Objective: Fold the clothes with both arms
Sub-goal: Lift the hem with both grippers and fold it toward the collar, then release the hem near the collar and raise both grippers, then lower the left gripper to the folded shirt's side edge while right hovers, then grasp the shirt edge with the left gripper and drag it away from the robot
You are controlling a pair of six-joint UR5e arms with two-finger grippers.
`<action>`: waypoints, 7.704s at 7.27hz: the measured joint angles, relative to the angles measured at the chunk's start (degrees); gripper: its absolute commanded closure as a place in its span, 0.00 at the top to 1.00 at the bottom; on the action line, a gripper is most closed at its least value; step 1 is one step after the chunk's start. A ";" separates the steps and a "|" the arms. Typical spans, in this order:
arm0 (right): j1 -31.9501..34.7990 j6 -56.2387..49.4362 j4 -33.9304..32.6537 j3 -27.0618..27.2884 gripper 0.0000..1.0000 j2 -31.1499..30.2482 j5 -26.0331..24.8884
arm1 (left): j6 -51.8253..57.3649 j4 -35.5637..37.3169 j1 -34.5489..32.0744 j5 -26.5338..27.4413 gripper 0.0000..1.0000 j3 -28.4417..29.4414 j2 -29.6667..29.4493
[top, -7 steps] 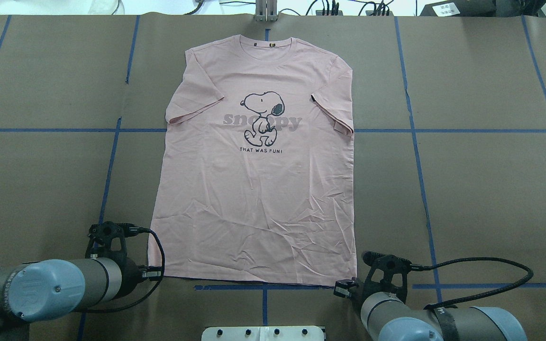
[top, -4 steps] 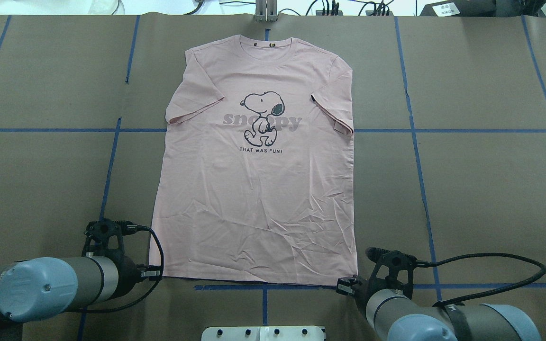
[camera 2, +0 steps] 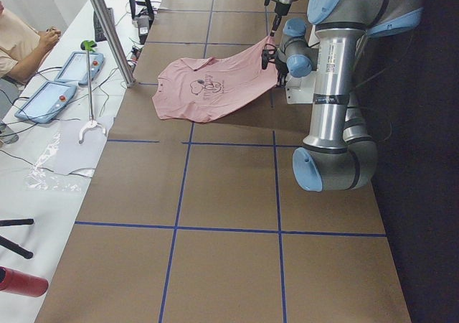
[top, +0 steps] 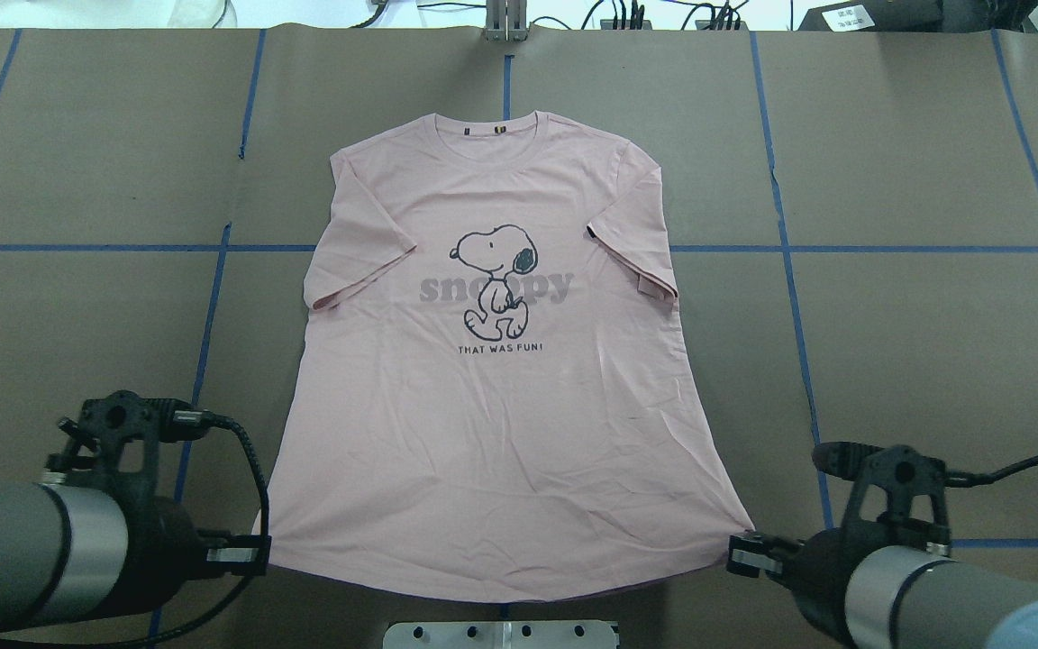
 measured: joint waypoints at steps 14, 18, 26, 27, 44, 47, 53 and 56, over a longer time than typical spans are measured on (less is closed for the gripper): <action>37.64 -27.85 11.57 -52.91 0.00 34.36 12.48 | 24.04 -15.29 -29.43 -2.73 0.00 46.98 -20.30; 38.04 -28.39 20.22 -66.93 0.00 37.77 12.11 | 24.23 -28.88 -29.48 -0.71 0.00 64.08 -23.41; 42.99 -39.86 21.15 -63.20 1.00 34.92 21.03 | 23.87 -32.31 -25.70 -0.65 0.76 45.04 -9.82; 43.14 -40.09 21.14 -61.92 1.00 34.18 21.29 | 18.66 -32.57 -22.66 -0.40 0.68 41.26 -6.49; 43.11 -39.53 21.13 -60.61 1.00 32.94 21.14 | 14.22 -34.06 -12.69 7.28 0.00 40.70 0.33; 42.98 -39.46 21.13 -60.68 1.00 32.93 20.98 | 25.39 -34.36 -22.33 7.07 0.00 48.10 -4.30; 42.83 -38.74 21.13 -60.71 1.00 33.02 20.79 | 39.27 -47.25 -36.59 7.11 0.99 84.23 -24.26; 41.25 -33.40 21.15 -61.20 0.83 34.89 20.81 | 44.48 -53.61 -38.74 4.25 1.00 86.73 -24.44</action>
